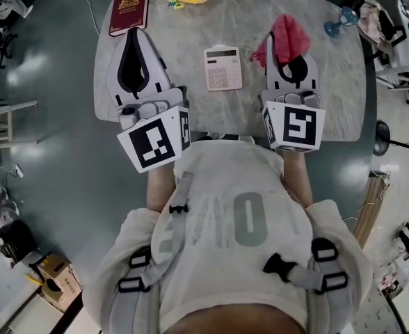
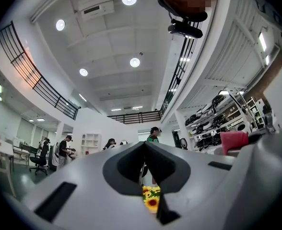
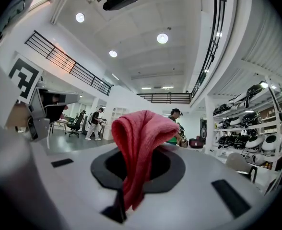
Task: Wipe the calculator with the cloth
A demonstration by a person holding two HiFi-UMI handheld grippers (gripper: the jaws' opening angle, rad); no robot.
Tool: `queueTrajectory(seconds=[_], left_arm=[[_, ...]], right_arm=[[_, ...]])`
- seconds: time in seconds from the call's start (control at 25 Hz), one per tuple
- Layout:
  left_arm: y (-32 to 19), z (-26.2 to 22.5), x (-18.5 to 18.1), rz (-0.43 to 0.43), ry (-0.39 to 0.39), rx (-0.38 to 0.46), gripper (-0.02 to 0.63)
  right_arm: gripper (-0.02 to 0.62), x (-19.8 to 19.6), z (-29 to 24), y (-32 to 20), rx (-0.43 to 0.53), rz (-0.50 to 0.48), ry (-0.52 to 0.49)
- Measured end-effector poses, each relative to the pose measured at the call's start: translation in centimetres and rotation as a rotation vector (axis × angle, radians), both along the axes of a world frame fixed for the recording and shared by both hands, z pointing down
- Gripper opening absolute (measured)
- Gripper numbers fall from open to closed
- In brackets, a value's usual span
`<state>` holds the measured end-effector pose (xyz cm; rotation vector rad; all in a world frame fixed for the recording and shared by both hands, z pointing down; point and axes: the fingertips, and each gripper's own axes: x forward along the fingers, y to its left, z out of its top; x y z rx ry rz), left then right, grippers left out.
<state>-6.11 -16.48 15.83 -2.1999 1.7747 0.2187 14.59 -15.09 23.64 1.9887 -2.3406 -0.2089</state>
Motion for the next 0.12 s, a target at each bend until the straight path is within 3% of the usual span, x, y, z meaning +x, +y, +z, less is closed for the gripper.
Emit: queueTrajectory(seconds=[0.12], left_arm=[[0.57, -0.03, -0.58, 0.005, 0.008, 0.007, 0.020]], right_arm=[[0.057, -0.51, 0.30, 0.60, -0.002, 0.000, 0.004]])
